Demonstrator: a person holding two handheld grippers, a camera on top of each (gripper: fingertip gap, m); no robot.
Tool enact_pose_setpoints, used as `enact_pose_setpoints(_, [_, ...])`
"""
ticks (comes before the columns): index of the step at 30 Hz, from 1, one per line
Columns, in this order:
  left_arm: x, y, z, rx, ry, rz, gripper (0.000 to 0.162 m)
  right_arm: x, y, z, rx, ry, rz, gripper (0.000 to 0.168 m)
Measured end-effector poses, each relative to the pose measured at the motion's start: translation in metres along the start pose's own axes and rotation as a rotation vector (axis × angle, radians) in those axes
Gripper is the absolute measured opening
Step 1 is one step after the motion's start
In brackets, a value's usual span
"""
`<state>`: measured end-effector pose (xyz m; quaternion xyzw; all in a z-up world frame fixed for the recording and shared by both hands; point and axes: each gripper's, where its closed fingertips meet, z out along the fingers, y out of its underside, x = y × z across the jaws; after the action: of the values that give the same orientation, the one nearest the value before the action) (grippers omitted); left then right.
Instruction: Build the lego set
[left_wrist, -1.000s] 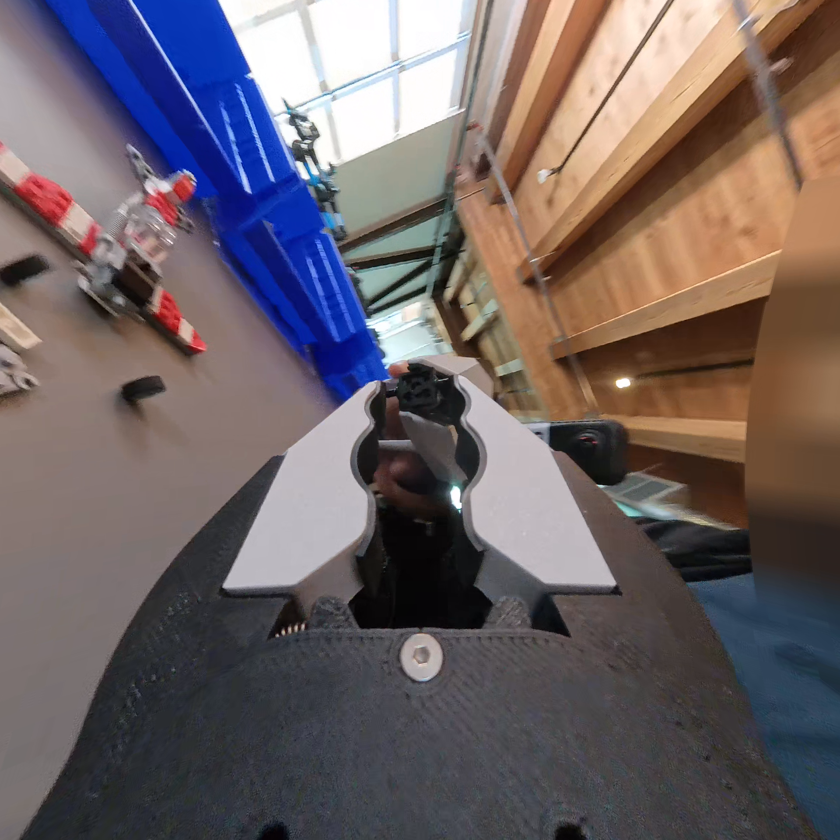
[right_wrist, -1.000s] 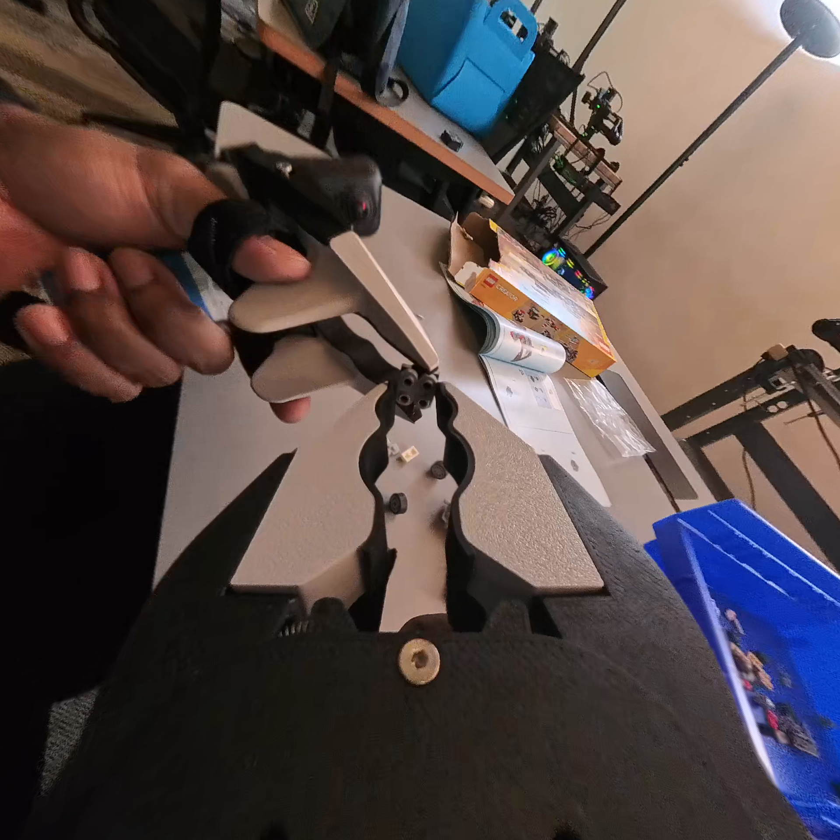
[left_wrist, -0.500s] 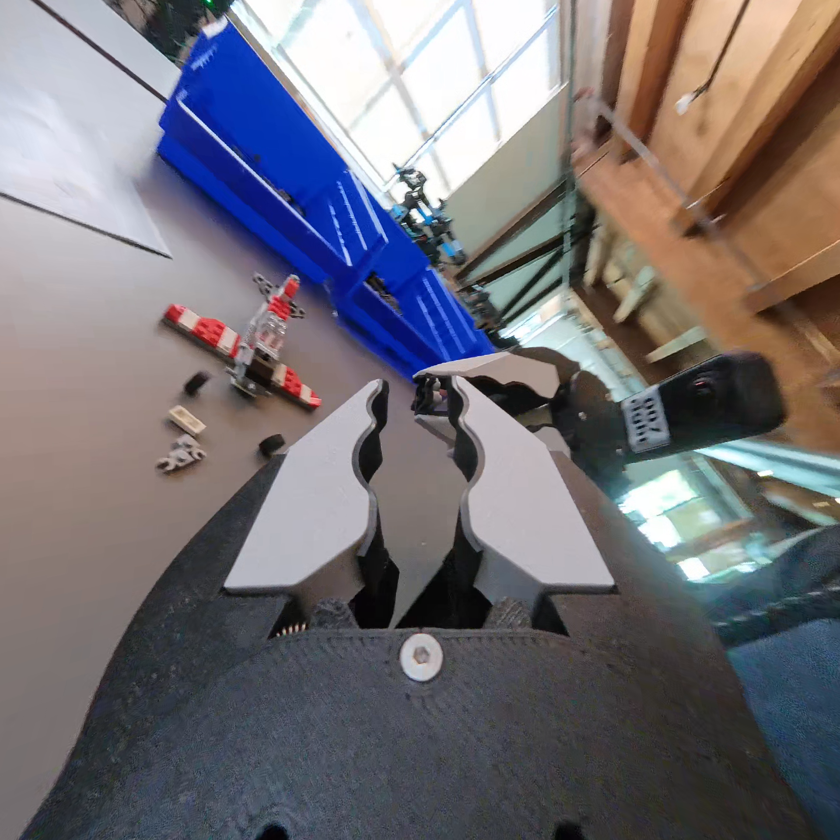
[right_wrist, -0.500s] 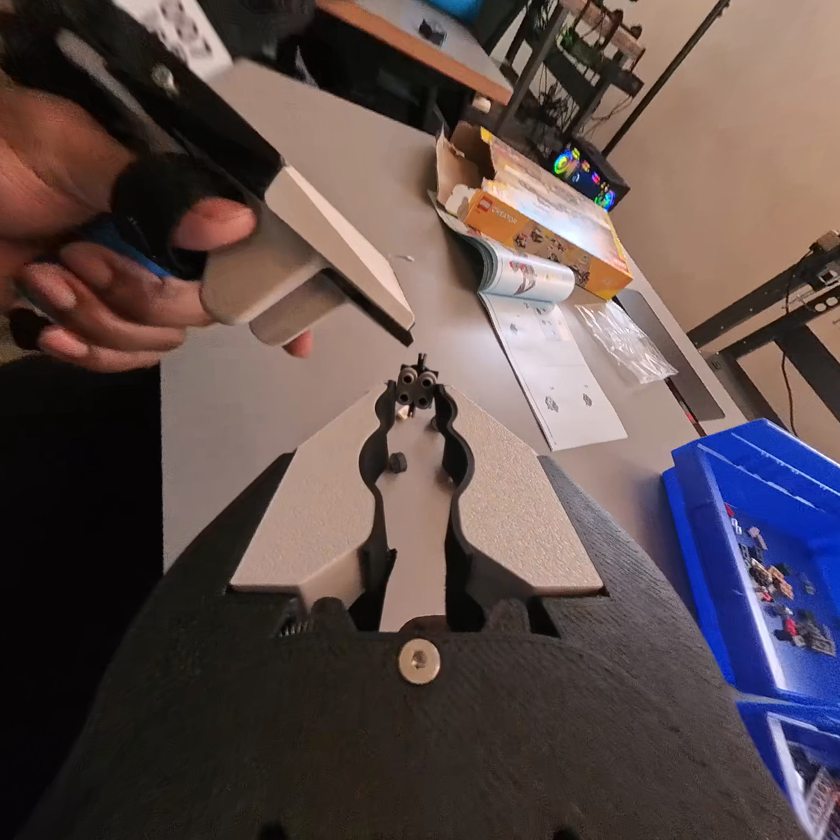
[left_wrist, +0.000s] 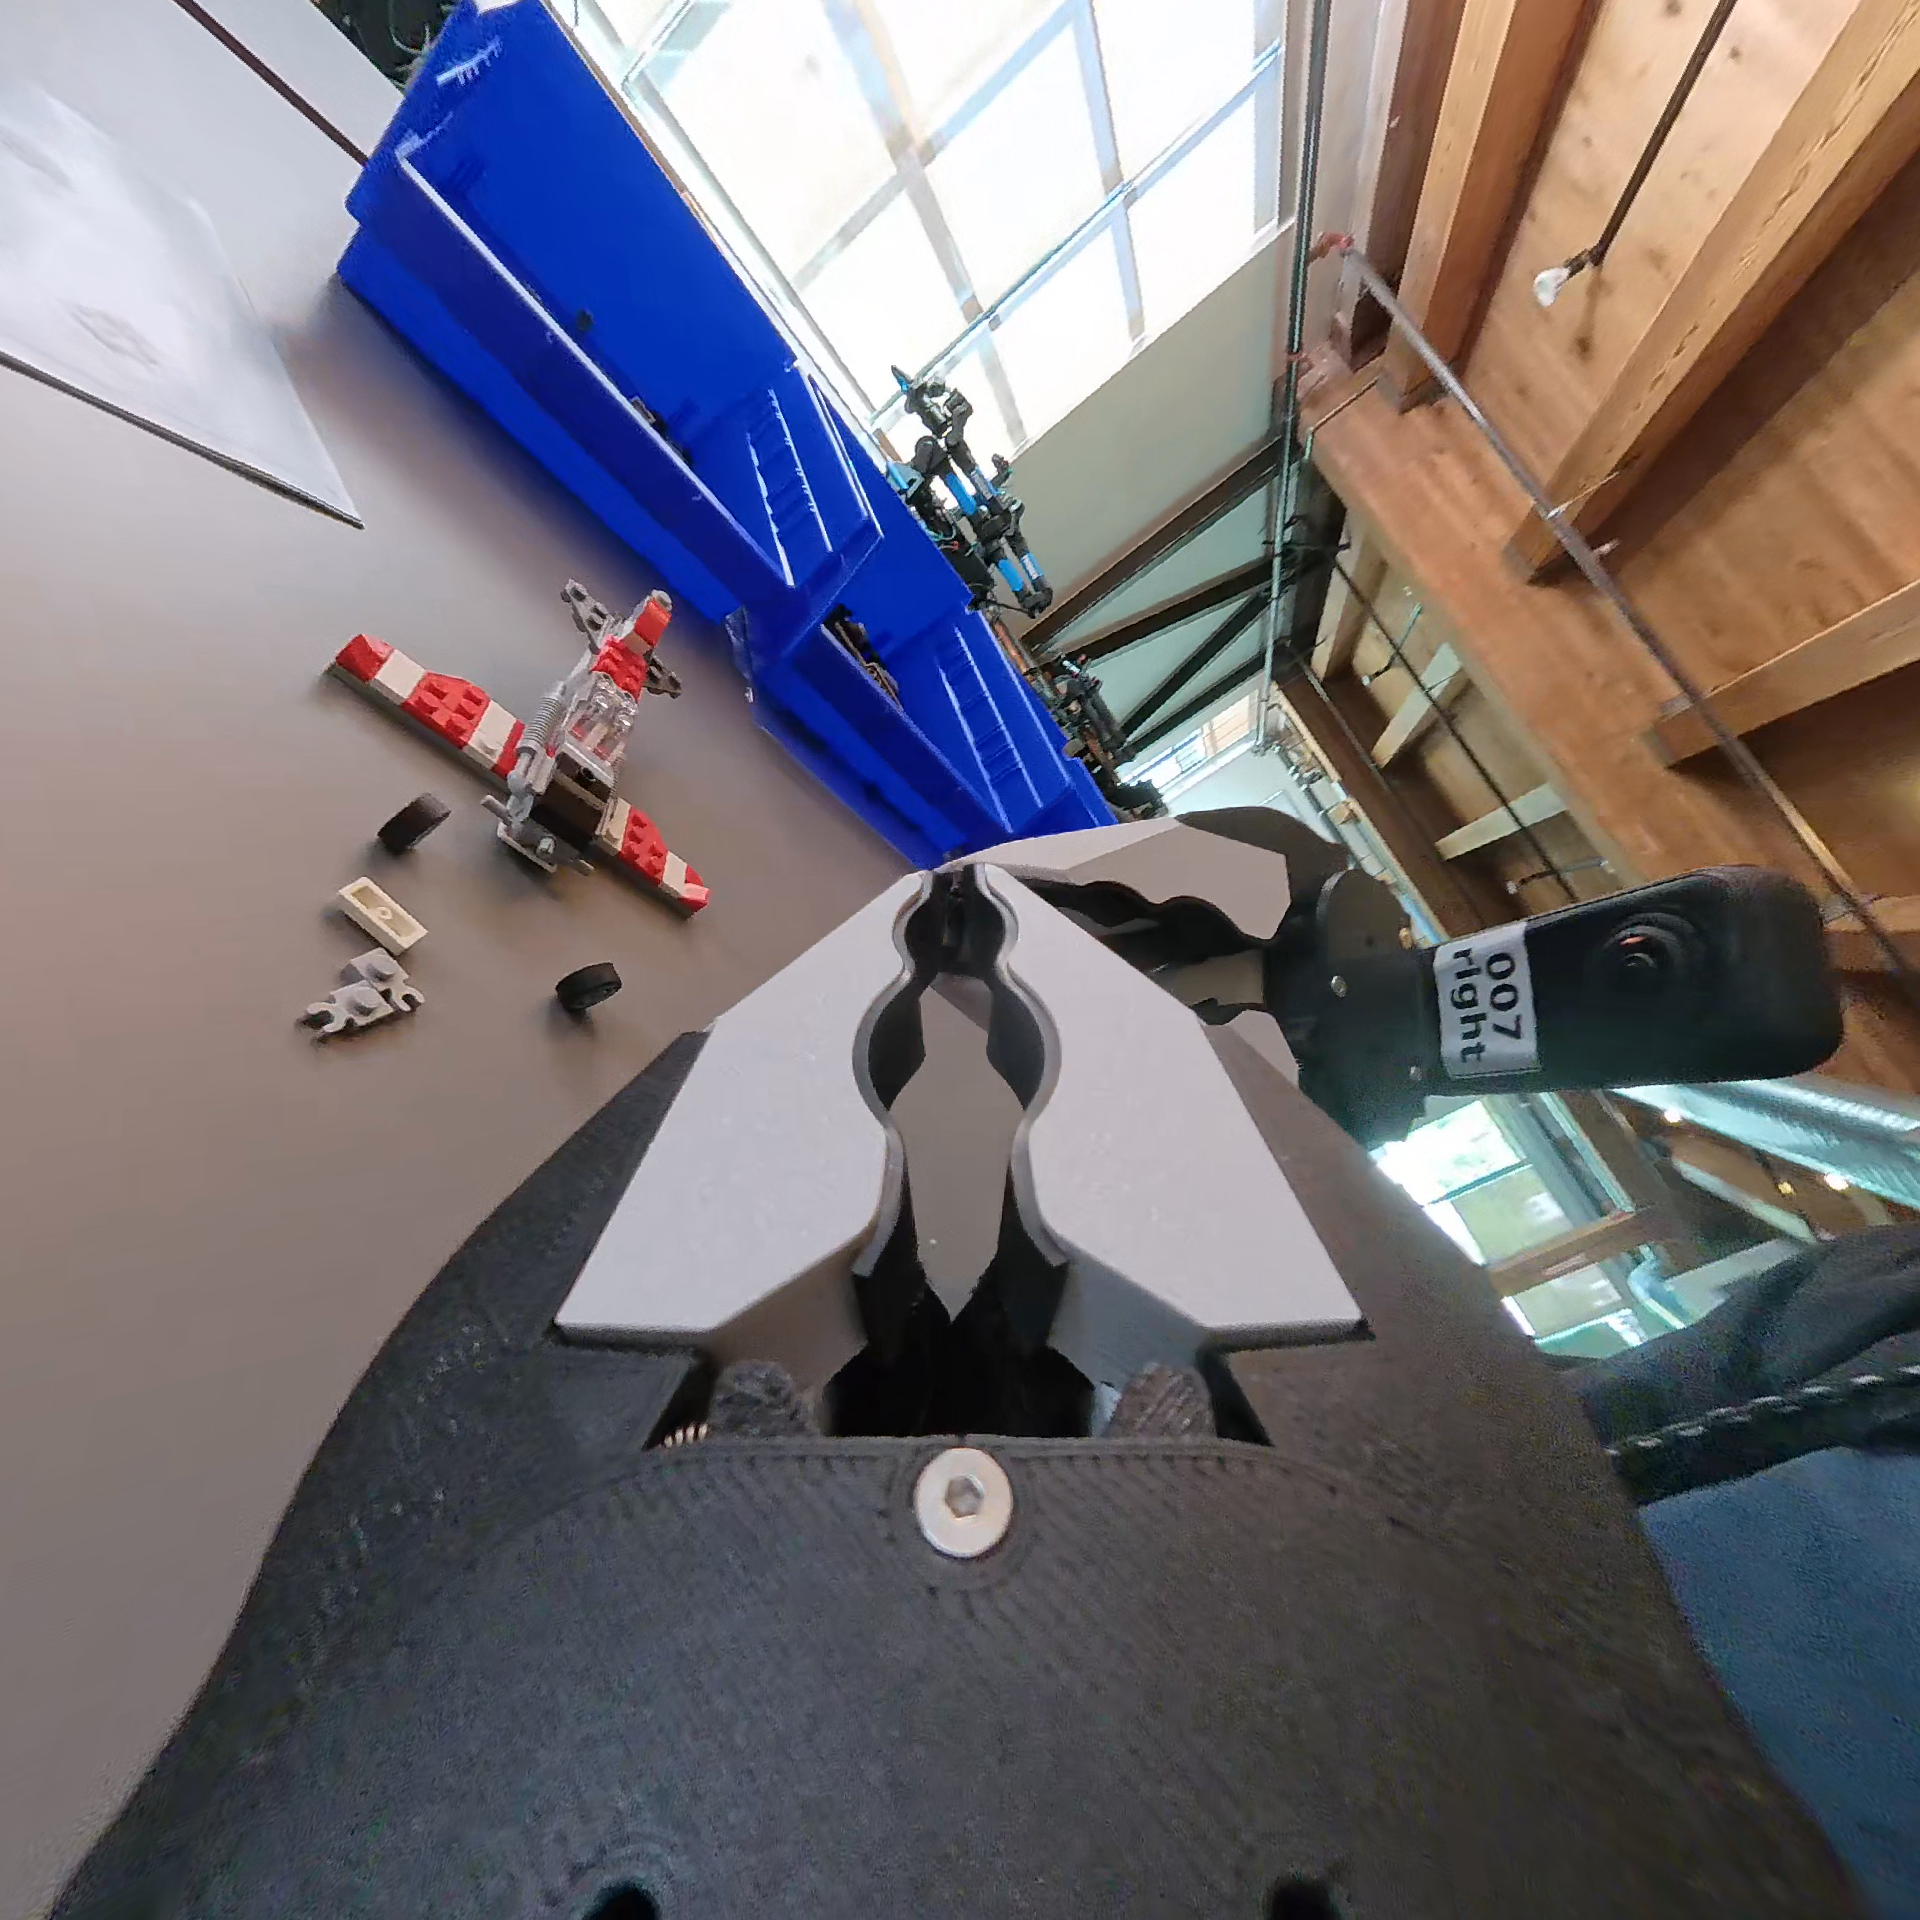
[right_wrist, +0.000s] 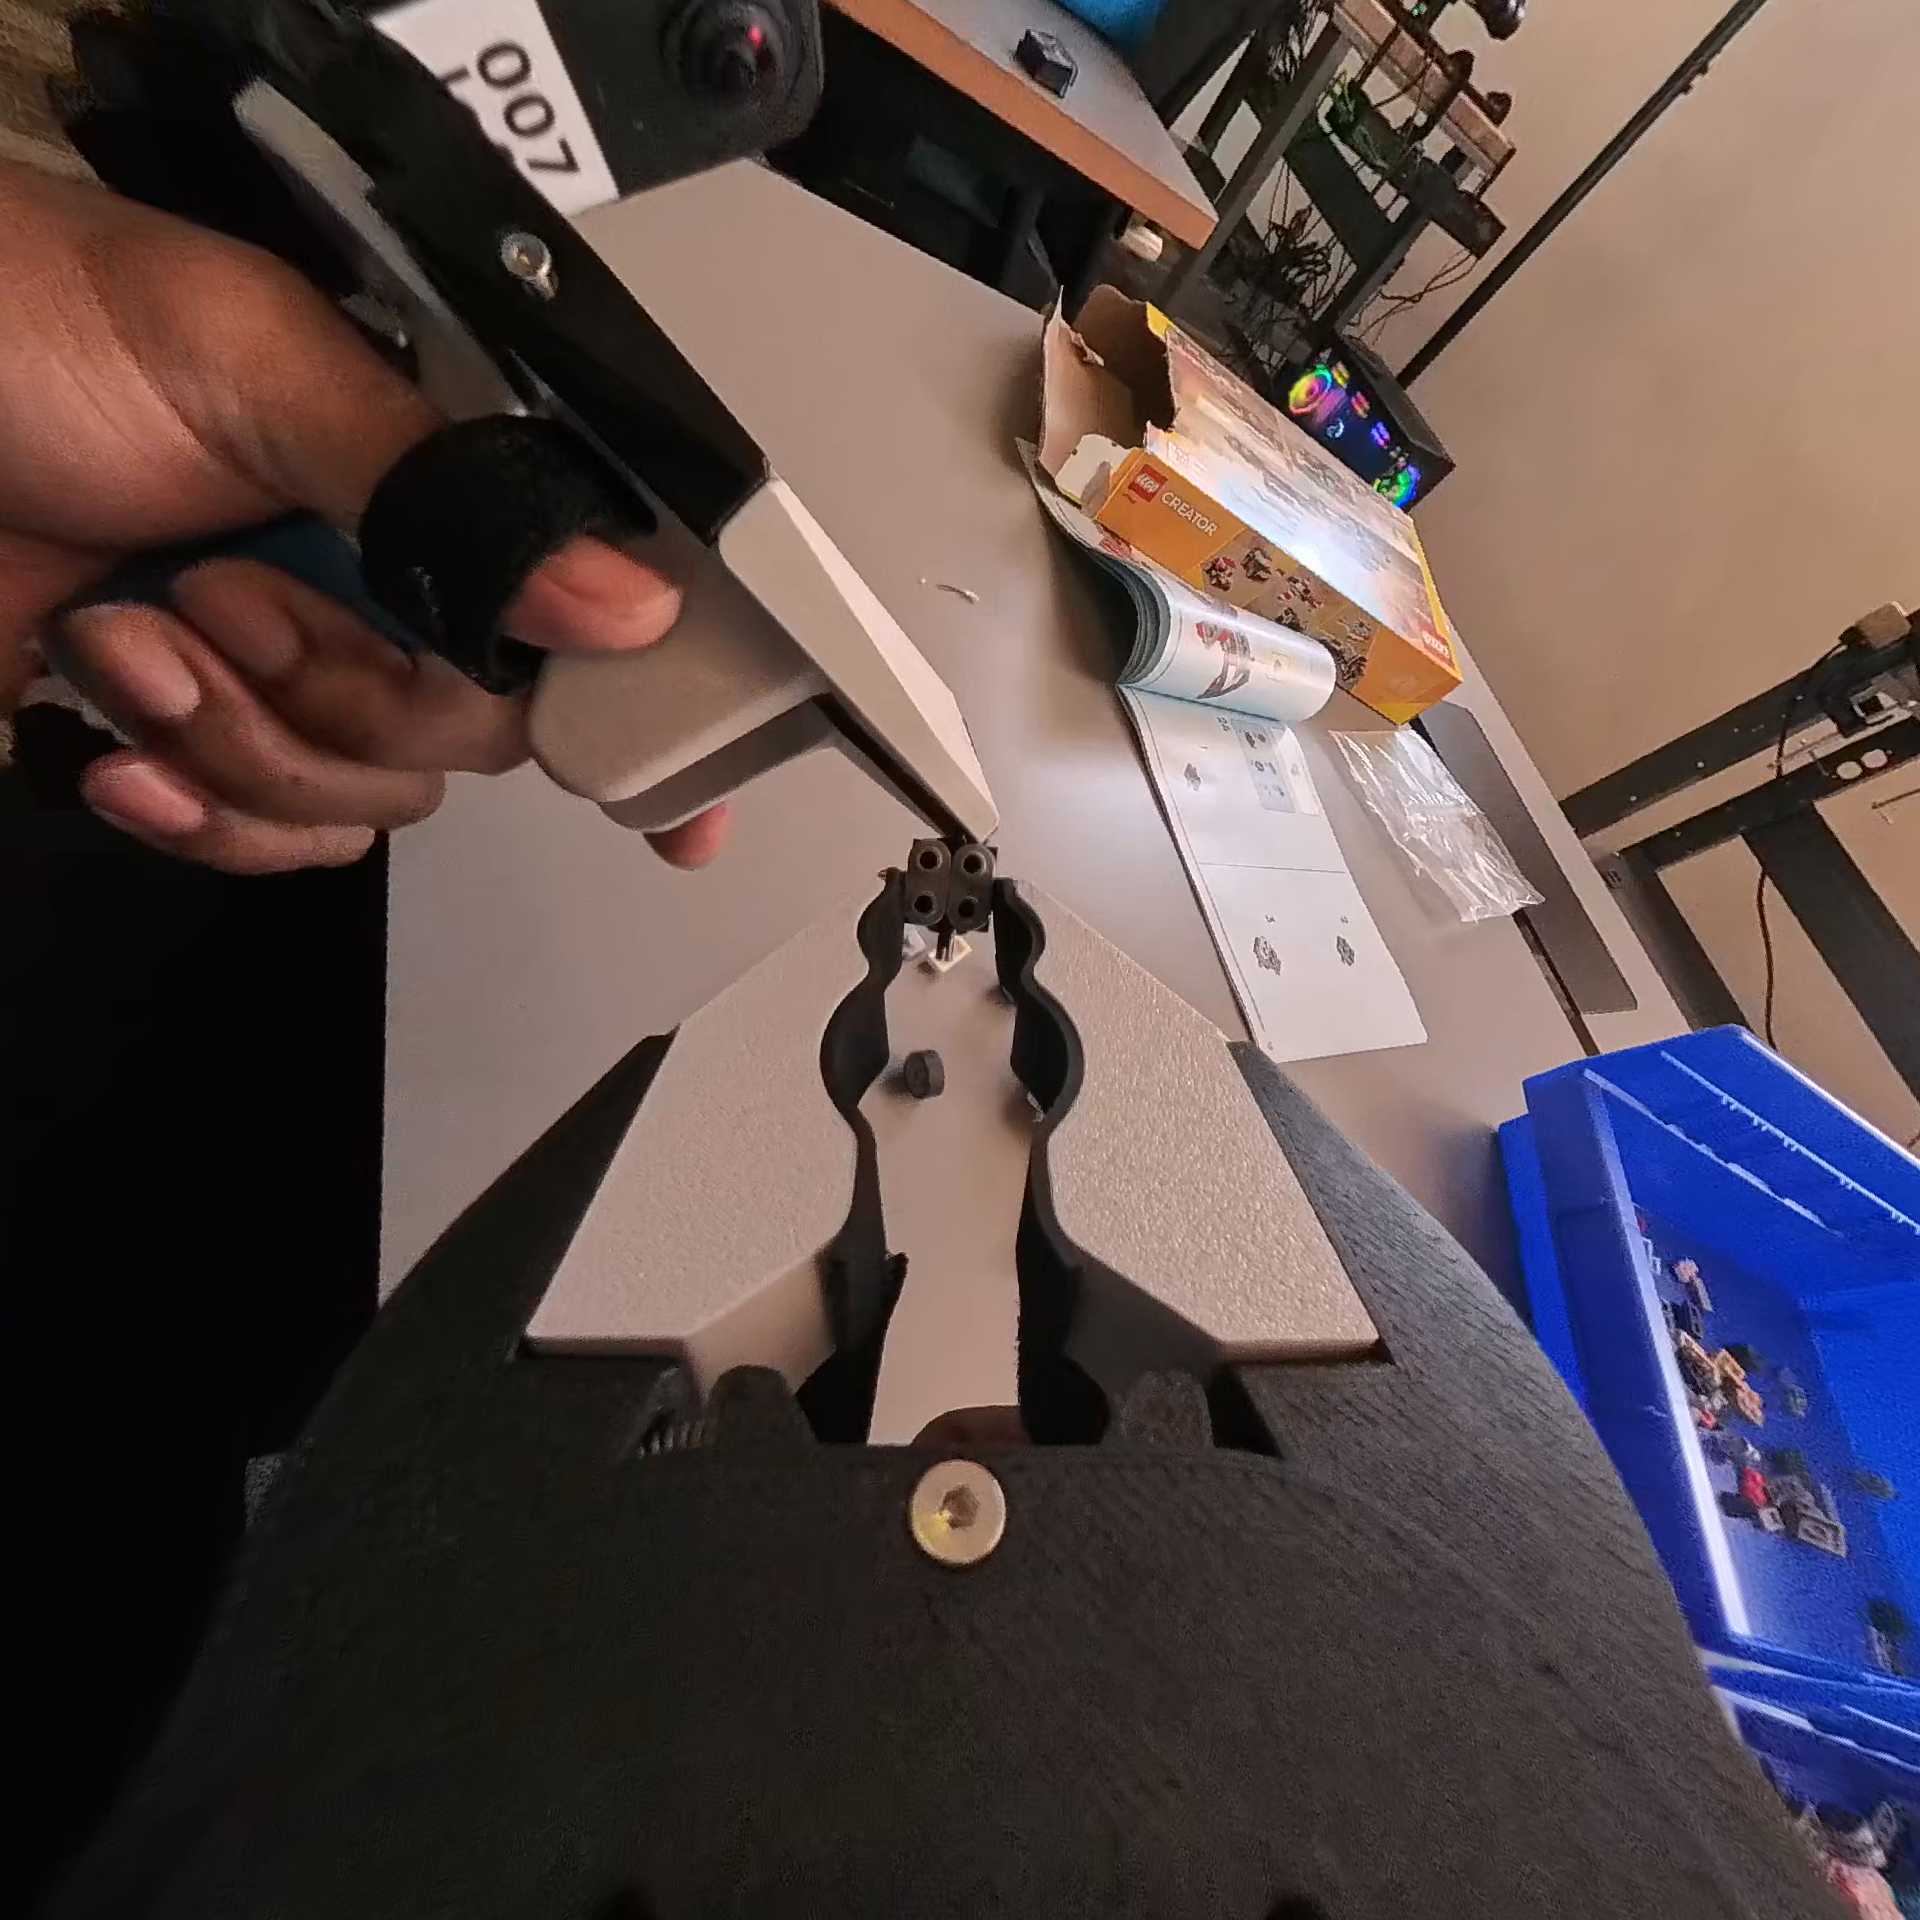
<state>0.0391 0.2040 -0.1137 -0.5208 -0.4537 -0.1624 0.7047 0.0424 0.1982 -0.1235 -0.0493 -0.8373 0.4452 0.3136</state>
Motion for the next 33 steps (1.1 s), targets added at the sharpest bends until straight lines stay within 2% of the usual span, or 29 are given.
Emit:
enact_pose_setpoints(1, [0.0, -0.001, 0.0, 0.008, 0.011, -0.024, 0.004, 0.0, -0.001, 0.0, 0.011, -0.001, 0.01, 0.018])
enact_pose_setpoints(6, [-0.005, -0.003, 0.0, 0.081, 0.045, -0.172, 0.004, 0.003, -0.001, 0.002, 0.056, 0.008, 0.07, 0.018])
enact_pose_setpoints(13, [-0.016, -0.005, 0.0, 0.157, -0.005, -0.235, 0.003, 0.005, 0.001, 0.004, 0.06, 0.058, 0.097, 0.019])
enact_pose_setpoints(20, [-0.016, -0.002, 0.002, 0.107, -0.119, -0.026, 0.004, 0.002, 0.004, 0.008, 0.041, 0.046, 0.083, 0.021])
enact_pose_setpoints(23, [-0.014, 0.001, 0.003, 0.09, -0.098, -0.048, 0.004, 0.002, 0.006, 0.008, 0.033, 0.044, 0.059, 0.017])
enact_pose_setpoints(29, [-0.008, 0.006, 0.004, 0.031, 0.052, -0.22, 0.005, 0.0, 0.006, 0.002, 0.09, -0.002, 0.045, 0.018])
enact_pose_setpoints(33, [-0.006, 0.007, 0.005, 0.027, 0.077, -0.244, 0.005, 0.0, 0.005, -0.001, 0.123, -0.02, 0.054, 0.018])
